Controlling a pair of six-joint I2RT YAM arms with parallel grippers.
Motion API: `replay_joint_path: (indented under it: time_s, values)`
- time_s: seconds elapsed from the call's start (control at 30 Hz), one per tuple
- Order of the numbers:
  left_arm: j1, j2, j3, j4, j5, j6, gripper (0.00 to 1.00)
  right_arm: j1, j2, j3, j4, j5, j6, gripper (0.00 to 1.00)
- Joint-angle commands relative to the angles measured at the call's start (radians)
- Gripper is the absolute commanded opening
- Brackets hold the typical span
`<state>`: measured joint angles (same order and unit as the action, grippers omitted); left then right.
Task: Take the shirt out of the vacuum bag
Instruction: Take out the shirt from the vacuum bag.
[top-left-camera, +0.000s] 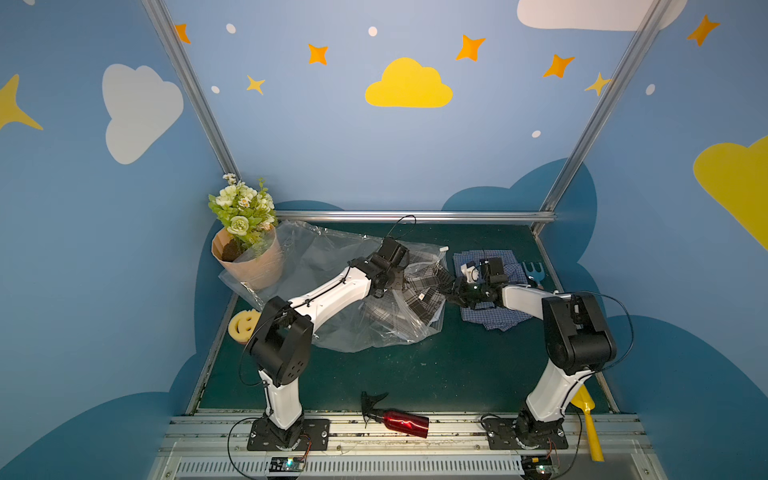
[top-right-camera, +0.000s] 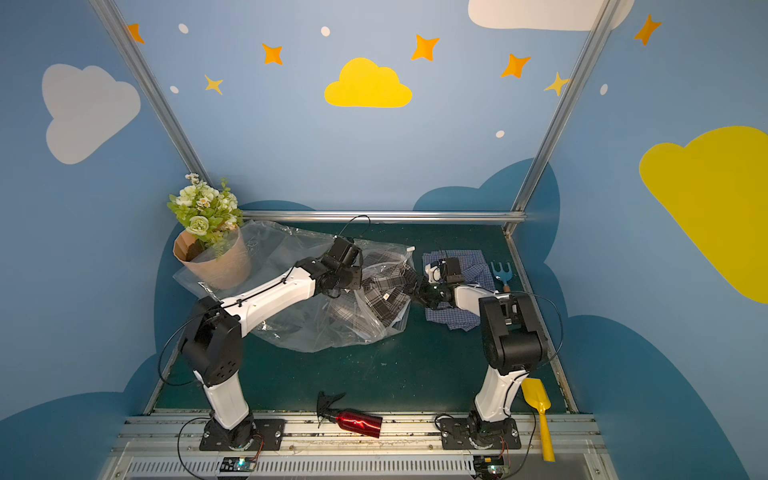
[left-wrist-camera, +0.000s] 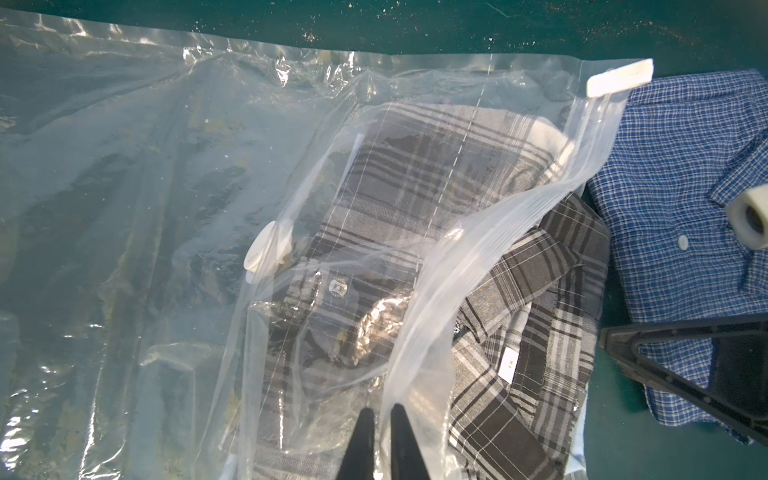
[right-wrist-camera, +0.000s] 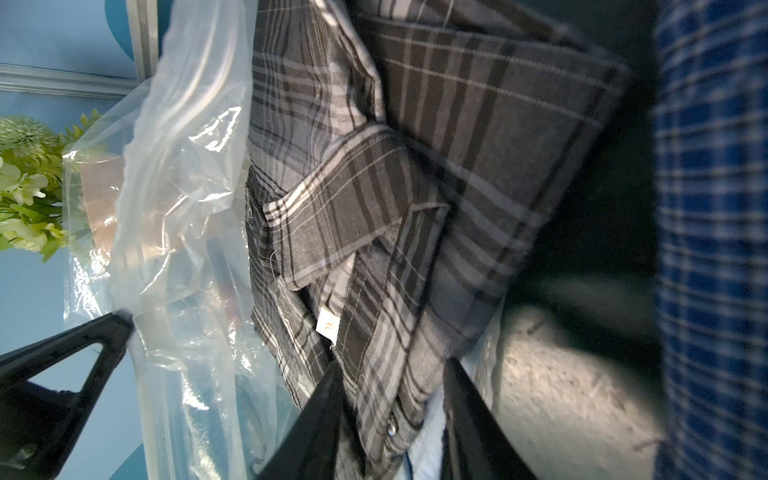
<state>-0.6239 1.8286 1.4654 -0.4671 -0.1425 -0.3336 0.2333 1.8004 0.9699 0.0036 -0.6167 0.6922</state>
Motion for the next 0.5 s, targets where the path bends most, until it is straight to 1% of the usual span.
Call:
replay_joint_path:
  time_s: [0.0,0.17,0.27,0.33,0.4,0.47]
  values:
    - [0.004,-0.013,-0.003,0.002,-0.002,0.0,0.11,0.012,0.001,-0.007,0.014,0.002,0.013,0.39]
    - [0.003,-0.006,-0.002,0.002,0.004,0.002,0.11,0.023,0.036,0.004,0.044,0.001,0.028,0.39]
    - [0.0,0.002,0.006,0.0,0.033,0.008,0.12,0.029,0.058,0.01,0.067,-0.006,0.045,0.39]
    - [-0.006,0.005,0.009,0.007,0.067,0.013,0.16,0.033,0.067,0.013,0.071,-0.002,0.047,0.39]
    - [-0.007,0.016,0.02,0.011,0.137,0.029,0.22,0.034,0.073,0.015,0.081,-0.004,0.052,0.38]
    - [-0.016,0.021,0.025,0.021,0.197,0.036,0.3,0.034,0.079,0.018,0.085,-0.007,0.055,0.38]
